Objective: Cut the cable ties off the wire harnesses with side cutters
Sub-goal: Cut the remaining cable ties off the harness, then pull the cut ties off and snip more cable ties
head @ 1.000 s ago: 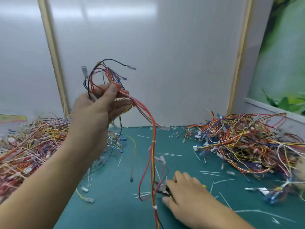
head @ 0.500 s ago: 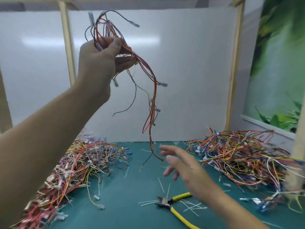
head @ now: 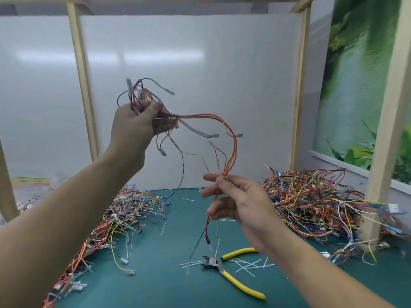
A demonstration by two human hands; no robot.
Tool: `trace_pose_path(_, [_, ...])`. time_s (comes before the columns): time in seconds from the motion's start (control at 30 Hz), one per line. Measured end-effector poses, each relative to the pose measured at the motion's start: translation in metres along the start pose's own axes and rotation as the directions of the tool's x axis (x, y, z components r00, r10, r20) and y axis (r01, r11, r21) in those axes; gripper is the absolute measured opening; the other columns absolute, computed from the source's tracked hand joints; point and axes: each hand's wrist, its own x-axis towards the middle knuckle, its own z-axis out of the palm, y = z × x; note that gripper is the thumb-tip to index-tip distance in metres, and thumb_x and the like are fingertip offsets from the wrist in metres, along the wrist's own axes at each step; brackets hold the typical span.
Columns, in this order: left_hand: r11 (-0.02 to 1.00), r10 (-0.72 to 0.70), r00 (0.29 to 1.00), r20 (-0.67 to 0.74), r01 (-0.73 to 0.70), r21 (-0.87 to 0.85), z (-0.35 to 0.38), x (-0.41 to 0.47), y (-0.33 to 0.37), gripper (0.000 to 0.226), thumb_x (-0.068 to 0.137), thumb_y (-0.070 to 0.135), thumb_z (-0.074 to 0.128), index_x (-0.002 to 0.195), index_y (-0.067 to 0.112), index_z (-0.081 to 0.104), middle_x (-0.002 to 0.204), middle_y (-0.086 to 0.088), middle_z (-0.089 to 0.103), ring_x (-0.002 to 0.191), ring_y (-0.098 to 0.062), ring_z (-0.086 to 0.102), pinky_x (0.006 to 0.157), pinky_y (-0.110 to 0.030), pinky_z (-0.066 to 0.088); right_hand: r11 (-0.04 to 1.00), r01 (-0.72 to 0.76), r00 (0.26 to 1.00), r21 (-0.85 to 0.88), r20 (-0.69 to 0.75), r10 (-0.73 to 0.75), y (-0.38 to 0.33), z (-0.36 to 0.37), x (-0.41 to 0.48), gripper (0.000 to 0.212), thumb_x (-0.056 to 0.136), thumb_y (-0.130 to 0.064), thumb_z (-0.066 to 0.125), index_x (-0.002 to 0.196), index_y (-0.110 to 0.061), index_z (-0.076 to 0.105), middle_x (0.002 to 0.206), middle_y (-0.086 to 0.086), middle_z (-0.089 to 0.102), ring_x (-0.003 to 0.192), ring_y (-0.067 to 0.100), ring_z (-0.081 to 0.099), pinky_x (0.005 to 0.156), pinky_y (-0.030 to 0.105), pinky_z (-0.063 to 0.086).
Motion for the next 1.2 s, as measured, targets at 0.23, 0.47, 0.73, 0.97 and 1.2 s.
trace_pose_path(0.23, [0.887,0.016,0.965,0.261,-0.134,0.442,0.022,-0.029,-0.054,0.014,0.099,0.008,0.053,0.089,0.001,0.061,0.082,-0.018,0.070,0.075,-0.027,0.071,0.075,-0.044,0.059,0.998,-0.019,0.979,0.054,-0.203,0.030,-0.009,-0.009,0.015,0.017,0.104,-0.016,0.048,0.109,-0.008,0.061,0.097,0.010,0.076,0.067,0.020,0.072,0.058,0.027,0.058])
trace_pose_path(0.47, [0.529,-0.060,0.782,0.620,-0.502,0.684,0.083,-0.066,-0.100,0.005,0.094,0.019,0.049,0.091,0.021,0.046,0.093,0.004,0.052,0.090,-0.024,0.055,0.074,-0.038,0.046,0.989,-0.149,0.920,-0.017,-0.368,0.133,0.000,-0.041,0.025,0.034,0.095,-0.027,0.065,0.122,-0.008,0.060,0.092,0.007,0.075,0.068,0.016,0.071,0.056,0.028,0.057])
trace_pose_path(0.73, [0.460,-0.271,0.648,0.711,-0.562,0.687,0.132,-0.056,-0.120,0.074,0.069,0.067,0.074,0.127,0.024,0.060,0.120,0.003,0.055,0.108,-0.018,0.055,0.094,-0.038,0.049,0.841,-0.043,0.768,-0.540,-0.556,-0.318,-0.028,-0.141,0.047,0.029,0.093,-0.012,0.064,0.110,-0.035,0.060,0.091,0.000,0.069,0.072,0.012,0.071,0.061,0.023,0.060])
trace_pose_path(0.97, [0.748,-0.177,0.735,0.654,-0.331,0.575,0.114,-0.052,-0.128,0.016,0.083,0.044,0.075,0.086,0.028,0.074,0.091,0.016,0.072,0.088,0.003,0.065,0.088,-0.032,0.053,-0.005,-0.523,0.838,-0.852,-0.513,-0.186,-0.094,-0.249,0.098,0.041,0.099,-0.020,0.052,0.139,-0.012,0.050,0.127,0.020,0.050,0.105,0.035,0.060,0.080,0.031,0.044])
trace_pose_path(1.2, [0.578,-0.300,0.788,0.538,-0.298,0.760,0.014,-0.051,-0.148,0.016,0.090,0.040,0.066,0.082,0.028,0.073,0.082,0.015,0.072,0.077,0.005,0.063,0.079,-0.032,0.054,-0.407,-0.309,0.951,-0.860,-0.284,-0.122,-0.071,-0.158,0.120,0.049,0.087,-0.015,0.054,0.136,-0.021,0.051,0.136,0.010,0.049,0.120,0.036,0.053,0.081,0.039,0.045])
